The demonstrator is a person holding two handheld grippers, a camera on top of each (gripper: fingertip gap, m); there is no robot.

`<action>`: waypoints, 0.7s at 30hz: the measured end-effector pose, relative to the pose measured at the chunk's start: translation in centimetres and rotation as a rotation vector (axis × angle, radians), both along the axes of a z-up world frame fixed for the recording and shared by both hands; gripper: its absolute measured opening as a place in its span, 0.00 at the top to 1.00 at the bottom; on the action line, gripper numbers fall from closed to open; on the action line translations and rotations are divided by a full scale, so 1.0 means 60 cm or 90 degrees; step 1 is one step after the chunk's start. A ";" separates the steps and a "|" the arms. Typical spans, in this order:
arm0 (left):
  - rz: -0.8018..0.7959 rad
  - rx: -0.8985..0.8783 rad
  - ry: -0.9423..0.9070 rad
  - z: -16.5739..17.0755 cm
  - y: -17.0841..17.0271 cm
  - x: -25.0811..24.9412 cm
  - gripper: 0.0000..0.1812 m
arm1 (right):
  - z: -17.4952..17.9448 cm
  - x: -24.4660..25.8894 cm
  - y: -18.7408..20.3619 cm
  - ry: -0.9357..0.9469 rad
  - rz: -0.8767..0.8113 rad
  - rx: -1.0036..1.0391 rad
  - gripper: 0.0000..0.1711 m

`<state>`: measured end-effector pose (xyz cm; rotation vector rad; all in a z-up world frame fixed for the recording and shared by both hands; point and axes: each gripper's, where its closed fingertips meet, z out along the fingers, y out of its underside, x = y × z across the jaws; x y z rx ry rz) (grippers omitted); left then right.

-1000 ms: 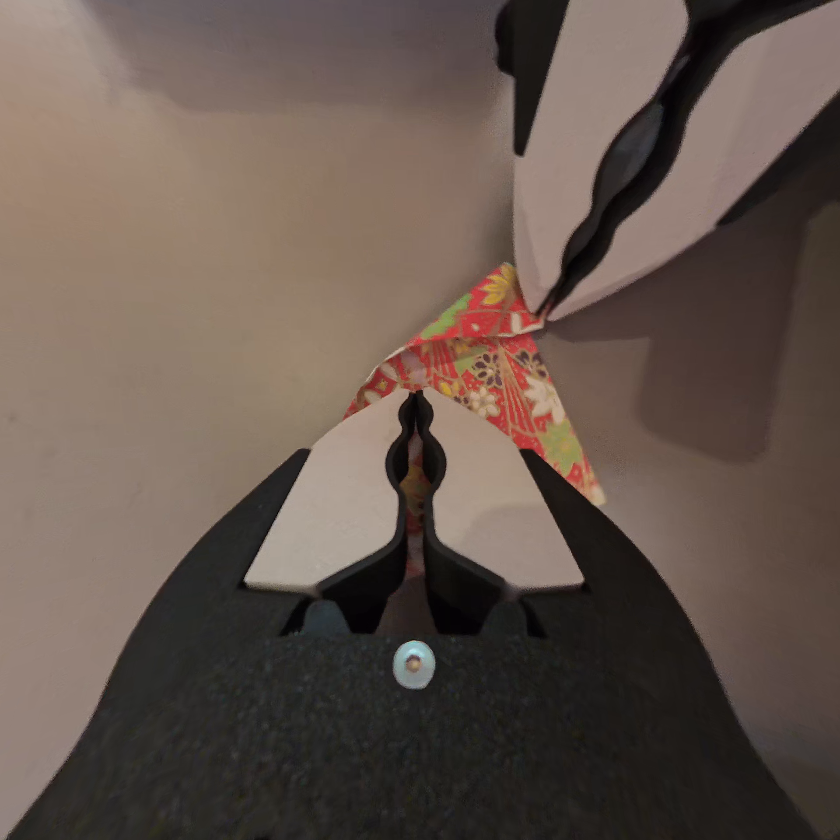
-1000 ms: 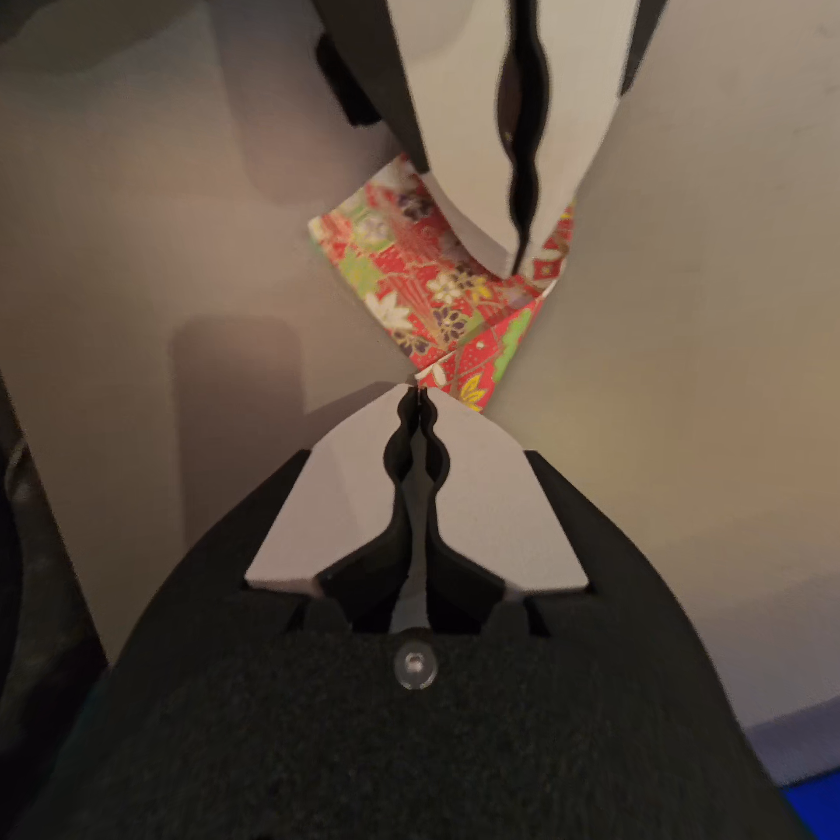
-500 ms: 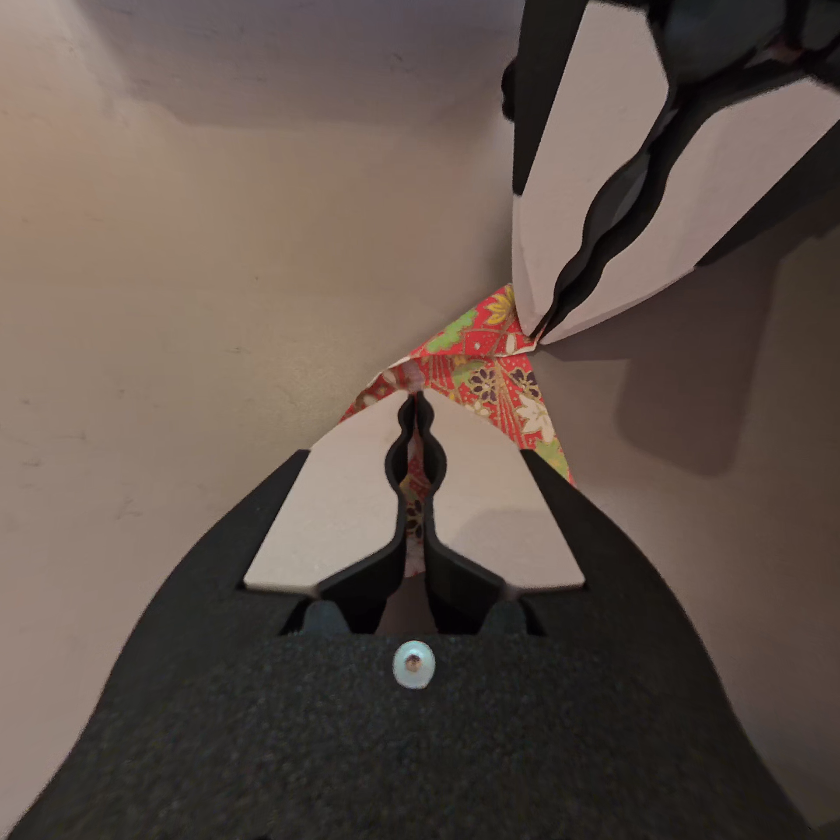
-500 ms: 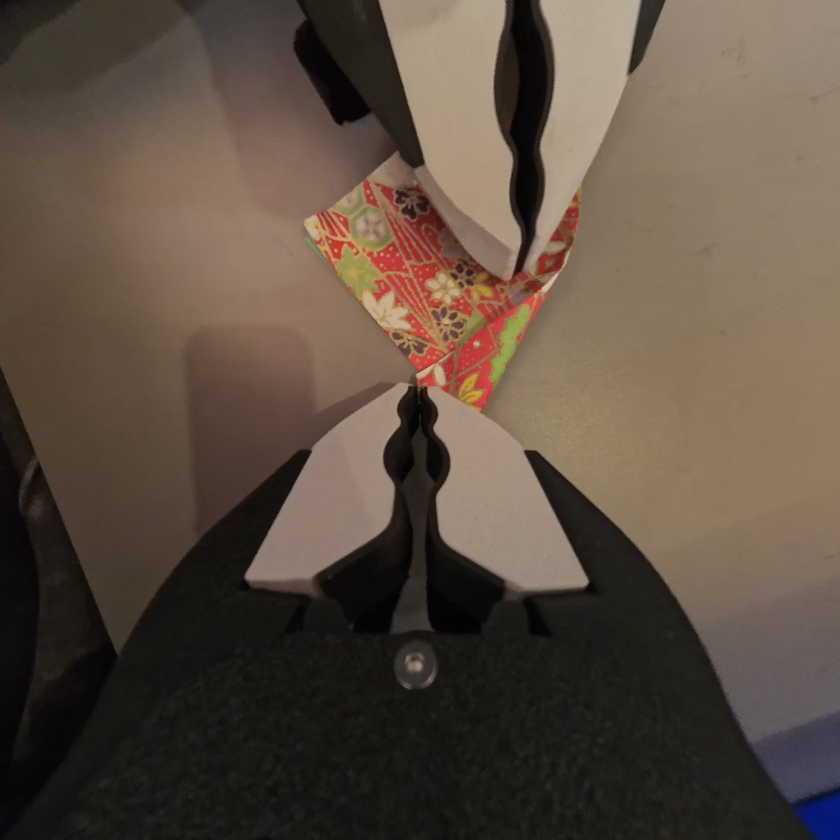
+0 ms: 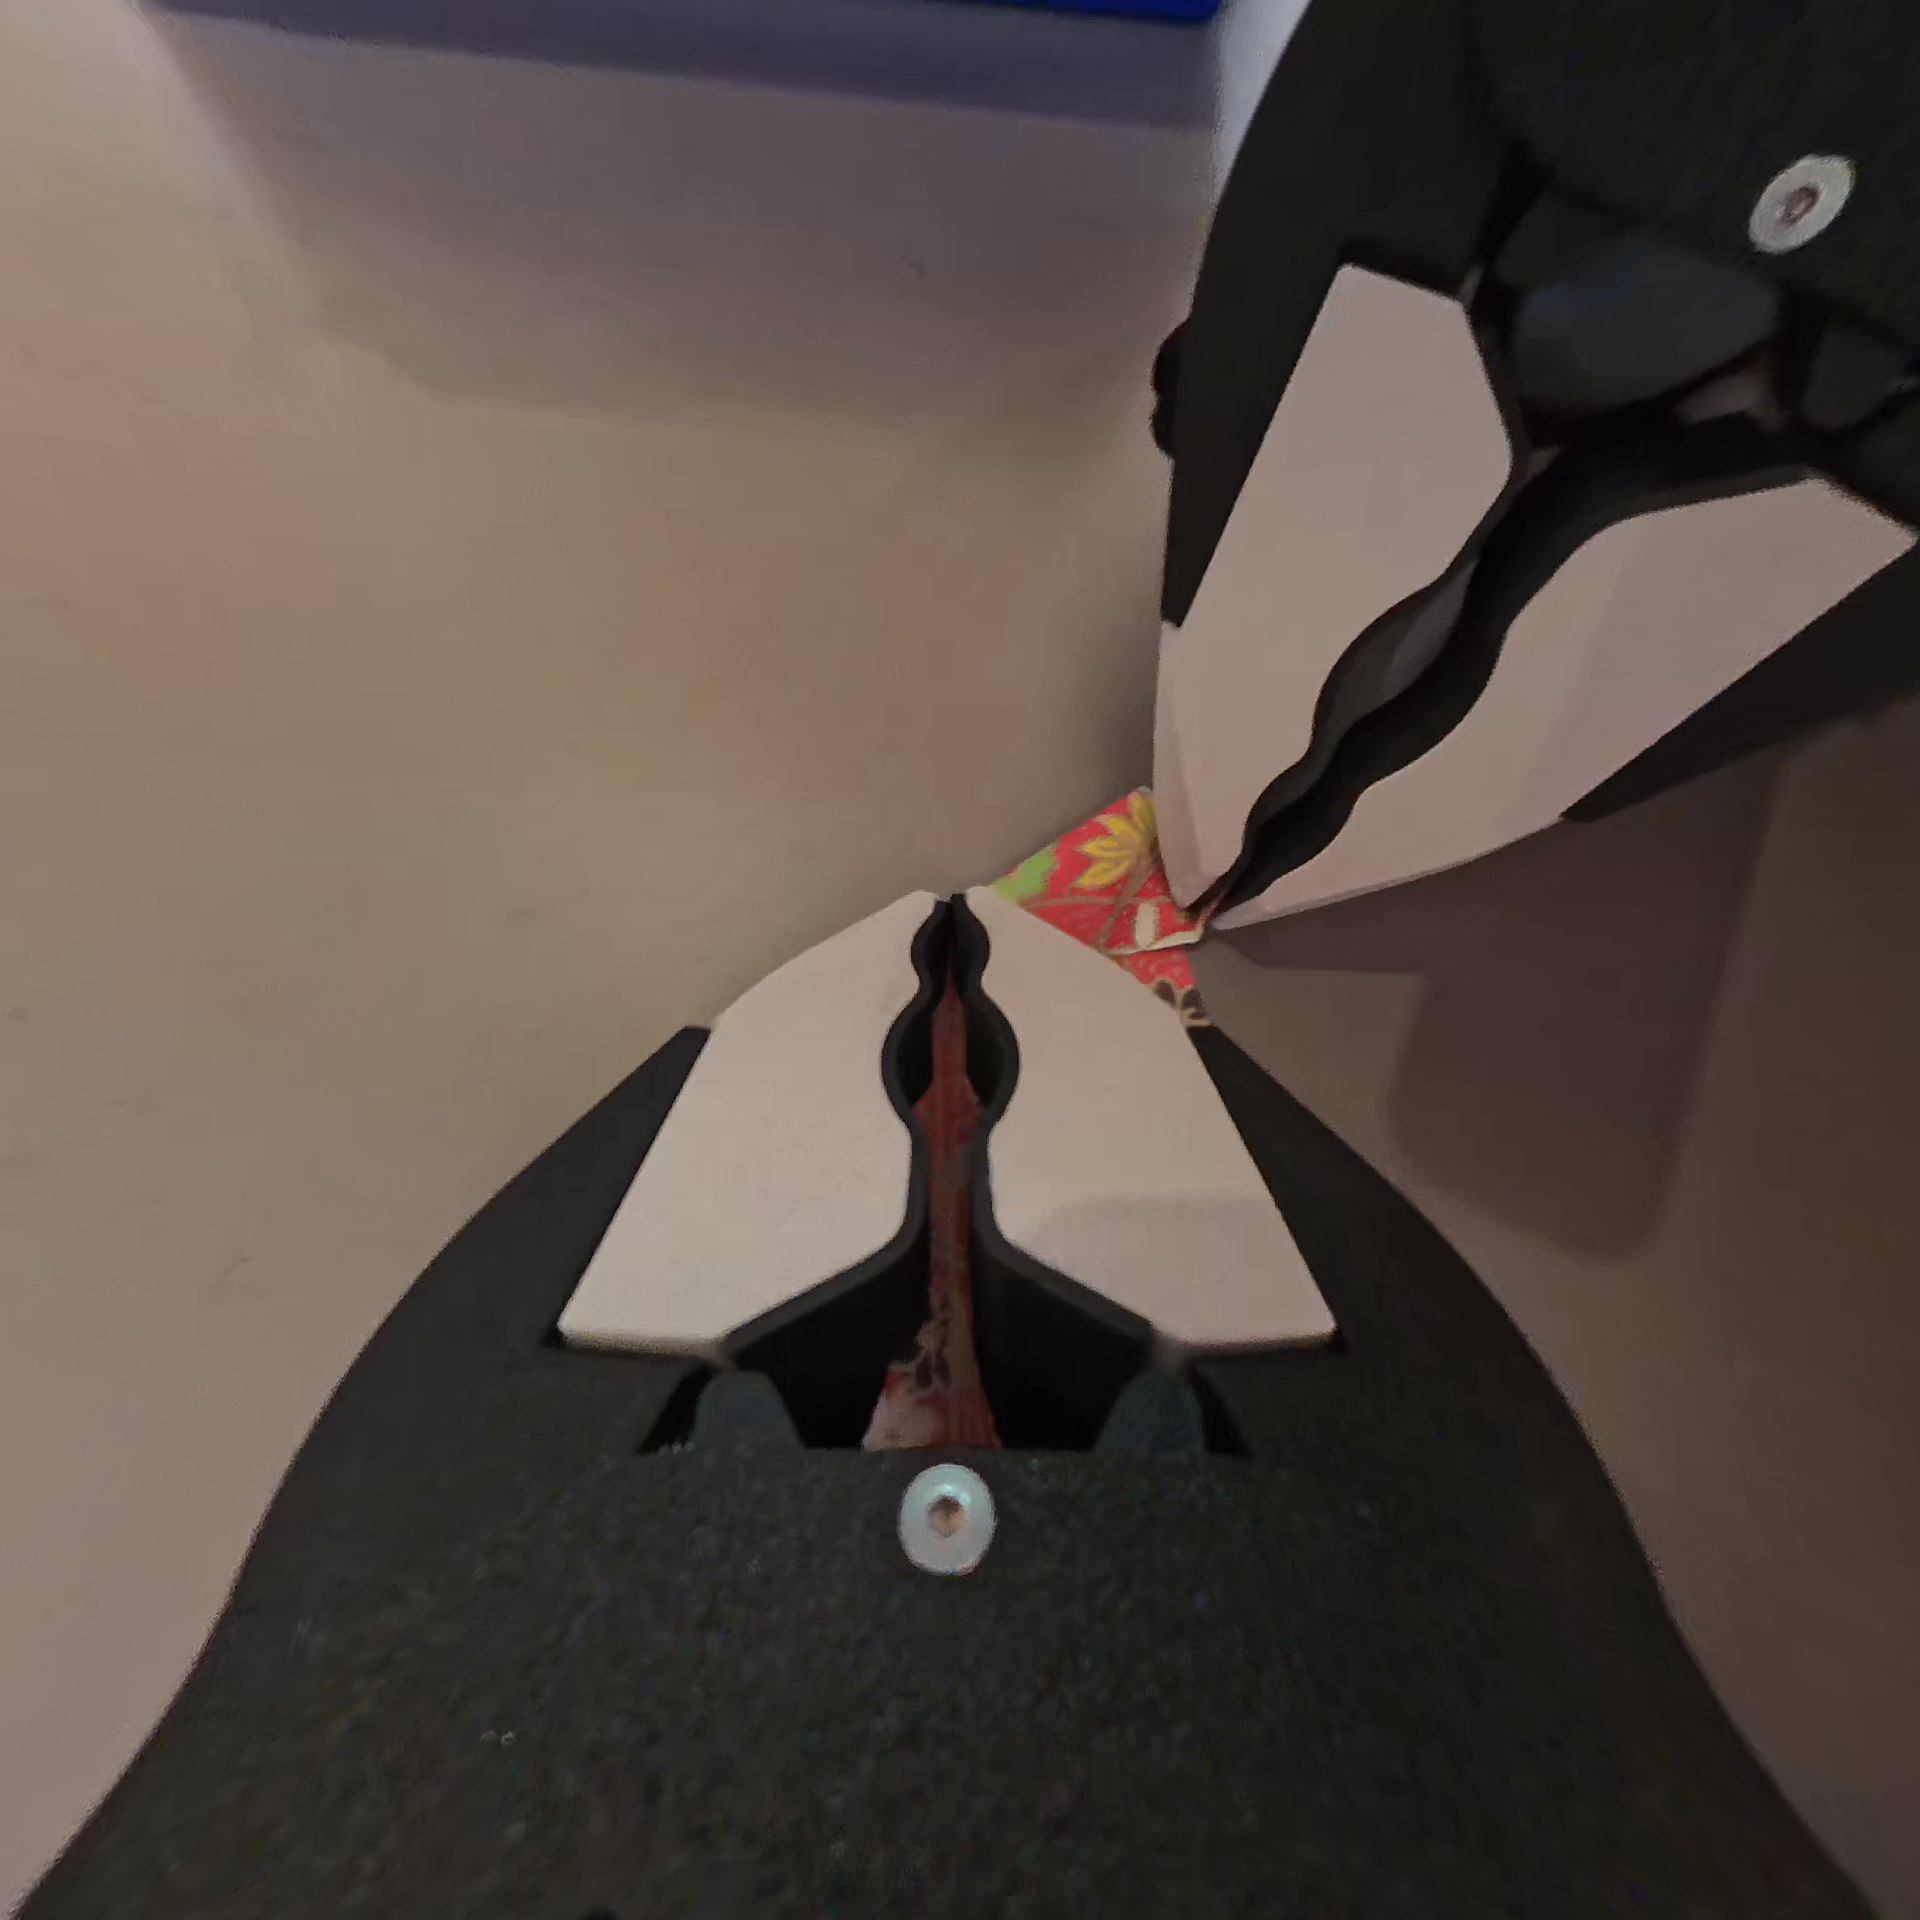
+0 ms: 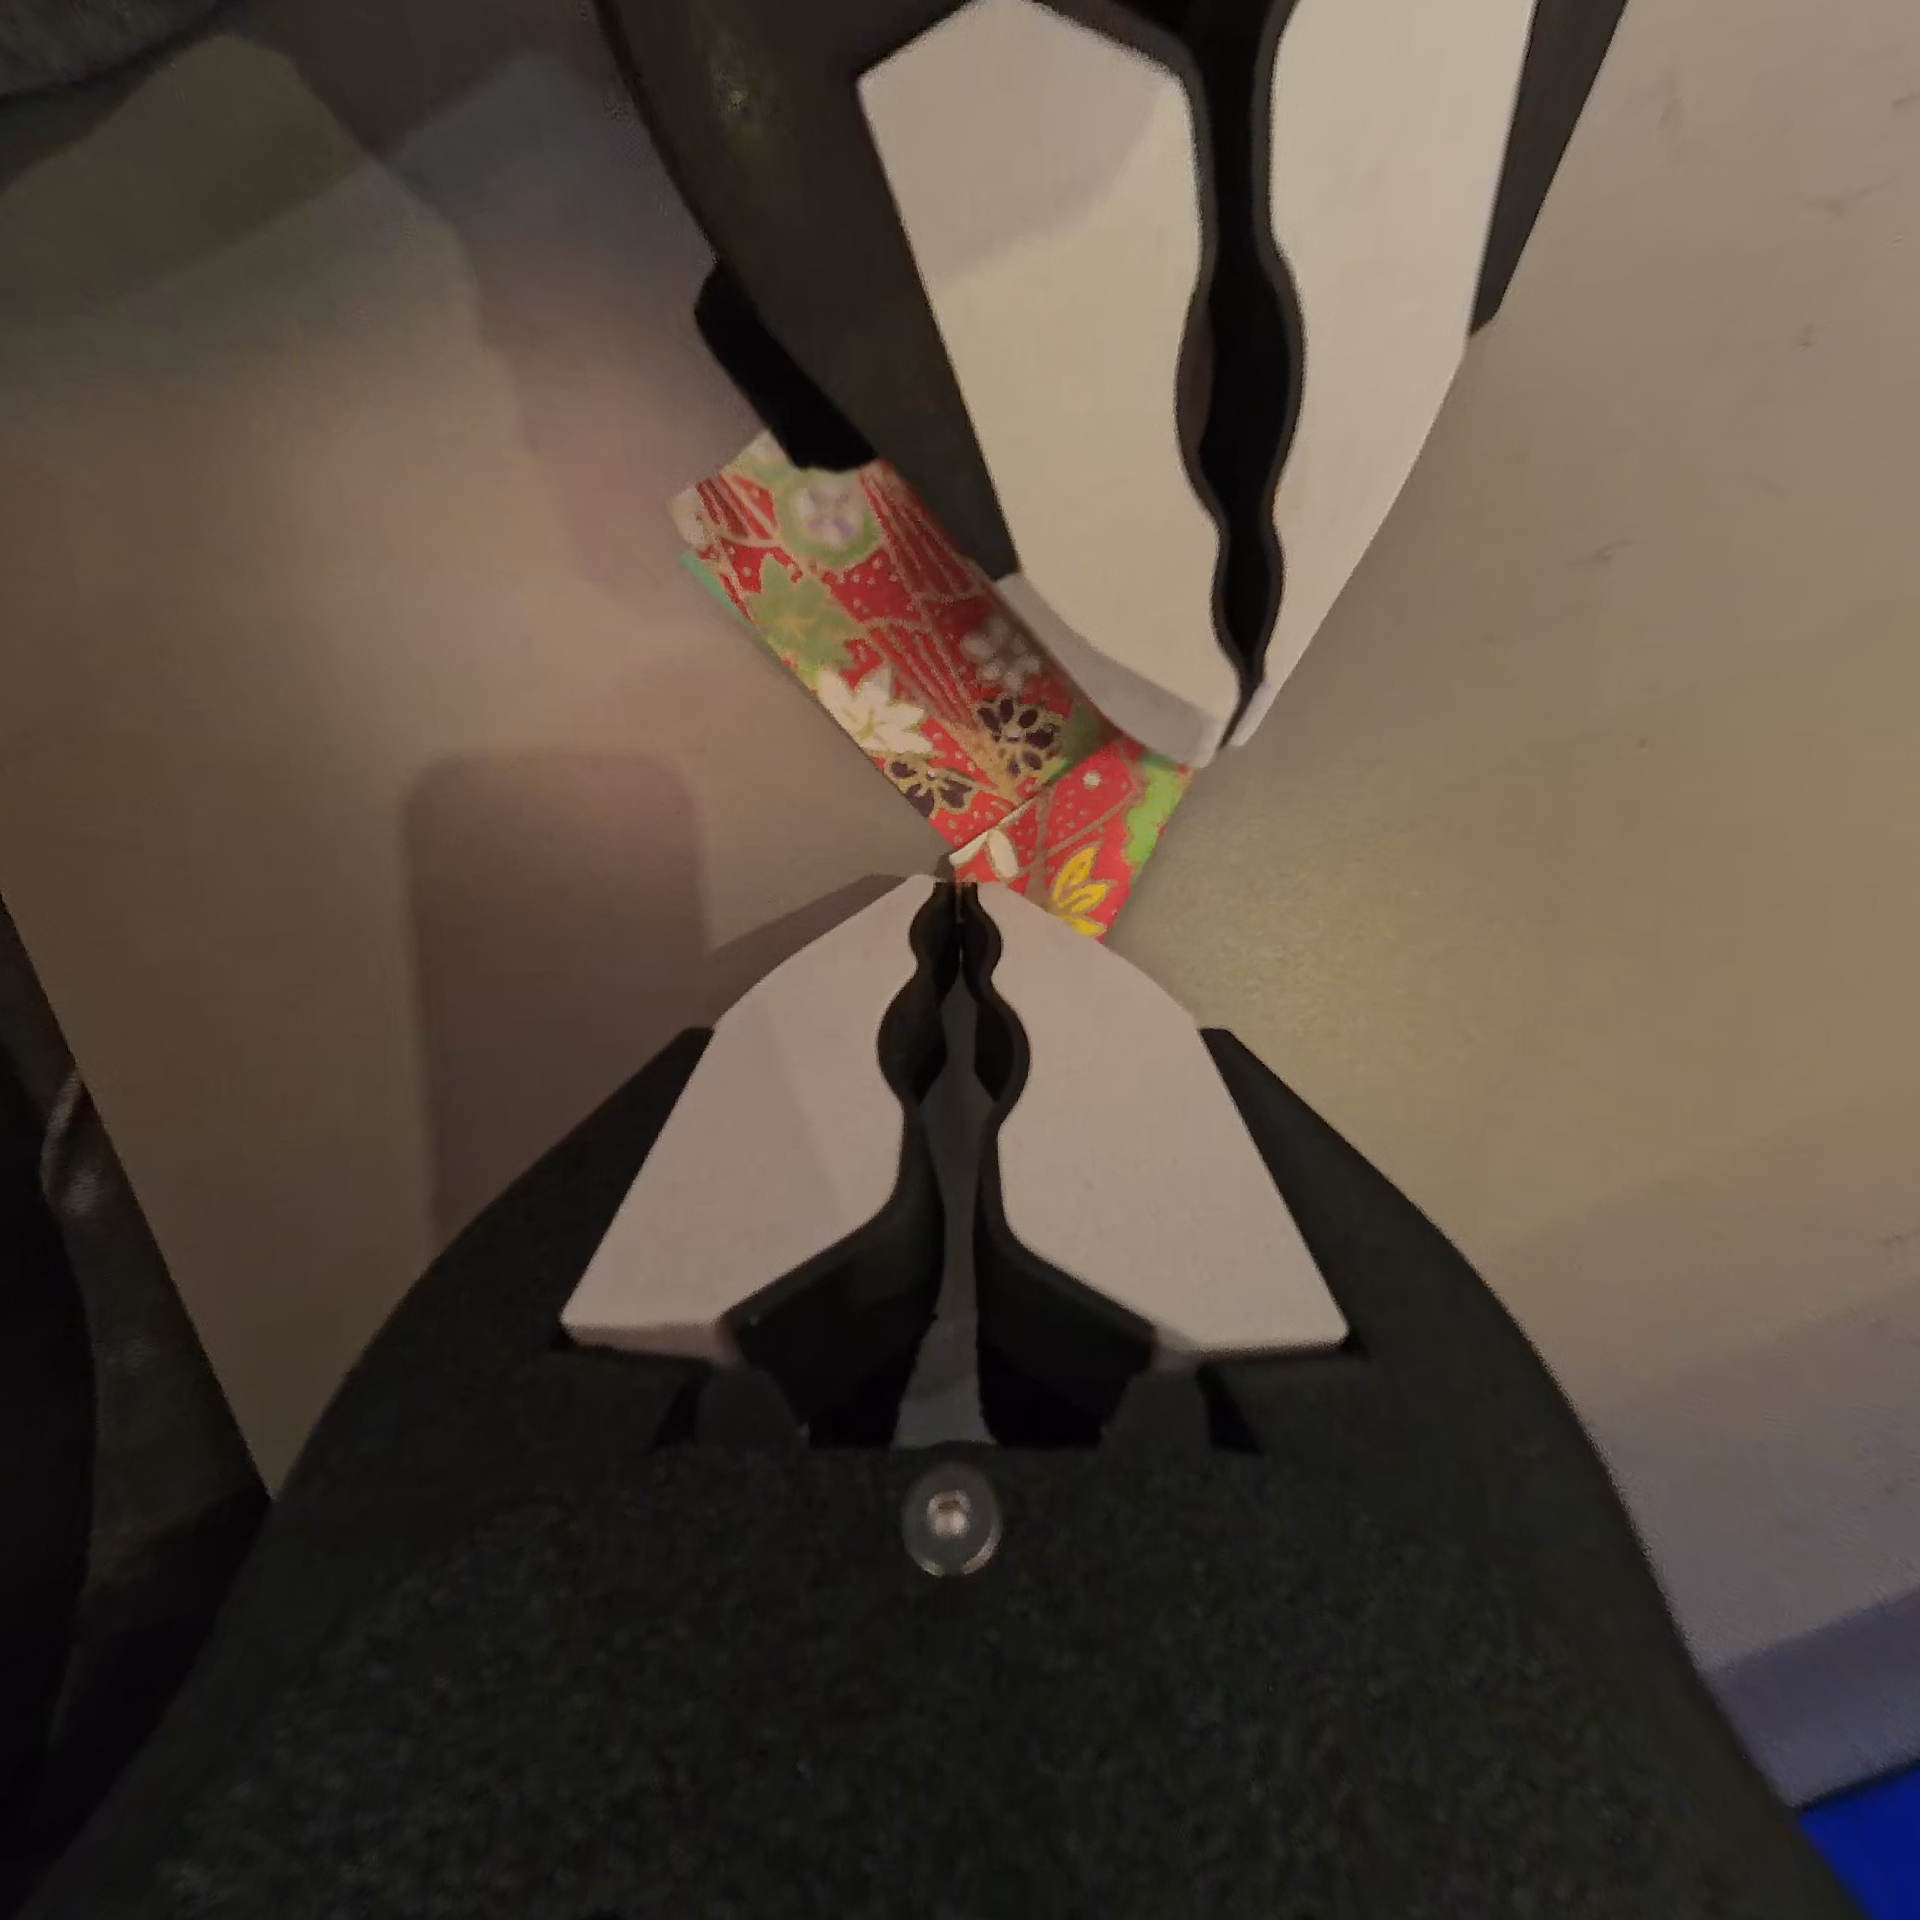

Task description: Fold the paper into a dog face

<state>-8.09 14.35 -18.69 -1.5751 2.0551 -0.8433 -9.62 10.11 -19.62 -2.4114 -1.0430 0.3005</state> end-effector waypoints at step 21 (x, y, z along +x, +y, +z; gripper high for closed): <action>-0.036 0.036 -0.015 -0.012 0.010 -0.017 1.00 | 0.000 0.000 0.000 0.004 0.003 0.011 1.00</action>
